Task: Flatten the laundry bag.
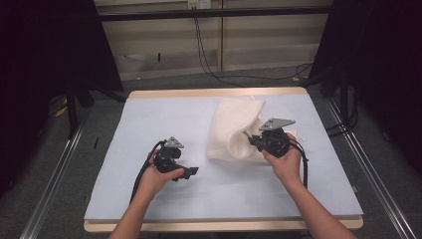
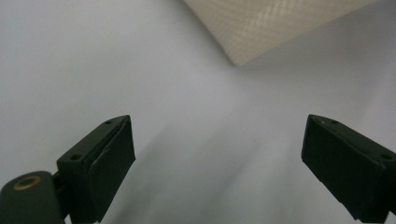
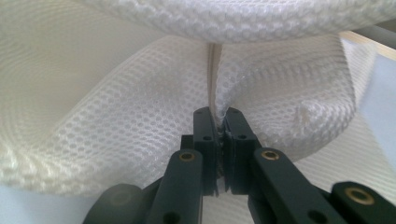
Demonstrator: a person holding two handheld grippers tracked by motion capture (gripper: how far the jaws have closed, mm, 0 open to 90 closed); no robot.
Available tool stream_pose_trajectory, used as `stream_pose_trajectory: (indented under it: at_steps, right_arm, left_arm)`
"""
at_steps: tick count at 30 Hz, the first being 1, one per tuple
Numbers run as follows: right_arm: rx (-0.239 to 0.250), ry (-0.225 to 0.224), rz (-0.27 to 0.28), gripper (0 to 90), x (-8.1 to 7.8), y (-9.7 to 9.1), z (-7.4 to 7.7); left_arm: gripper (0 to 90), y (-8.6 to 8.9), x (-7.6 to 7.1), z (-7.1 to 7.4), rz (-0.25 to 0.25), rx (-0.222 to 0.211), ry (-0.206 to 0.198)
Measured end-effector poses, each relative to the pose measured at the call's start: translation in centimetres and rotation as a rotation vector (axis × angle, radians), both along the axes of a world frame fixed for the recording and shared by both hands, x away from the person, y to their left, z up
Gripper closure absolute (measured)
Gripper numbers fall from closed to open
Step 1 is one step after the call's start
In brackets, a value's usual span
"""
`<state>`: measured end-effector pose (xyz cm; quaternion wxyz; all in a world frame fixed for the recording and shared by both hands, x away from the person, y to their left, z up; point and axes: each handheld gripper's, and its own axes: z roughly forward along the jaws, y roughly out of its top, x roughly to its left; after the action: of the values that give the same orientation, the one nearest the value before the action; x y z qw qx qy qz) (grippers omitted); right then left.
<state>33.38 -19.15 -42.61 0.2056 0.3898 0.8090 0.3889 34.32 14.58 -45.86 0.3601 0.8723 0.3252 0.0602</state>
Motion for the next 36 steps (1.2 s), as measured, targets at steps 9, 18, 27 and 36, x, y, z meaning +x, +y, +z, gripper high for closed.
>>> stream_pose_trajectory:
  at_steps: [9,18,27,36]
  right_arm:
    - [0.018,0.019,0.041,85.0,0.3,2.2,-0.4]
    - [0.049,0.027,0.071,84.5,0.4,3.4,-0.2]
    - [0.102,0.053,0.066,73.7,0.5,3.2,-0.7]
    - [0.088,0.084,0.057,45.4,0.0,1.8,-0.4]
  left_arm:
    - [8.5,-1.6,0.1,0.6,-0.015,-0.032,-0.038]
    - [20.9,-3.2,0.0,1.4,-0.035,-0.025,-0.152]
    - [61.1,-2.3,0.8,1.4,0.077,-0.048,-0.138]
    - [66.3,-0.6,1.4,0.7,0.145,-0.025,-0.116]
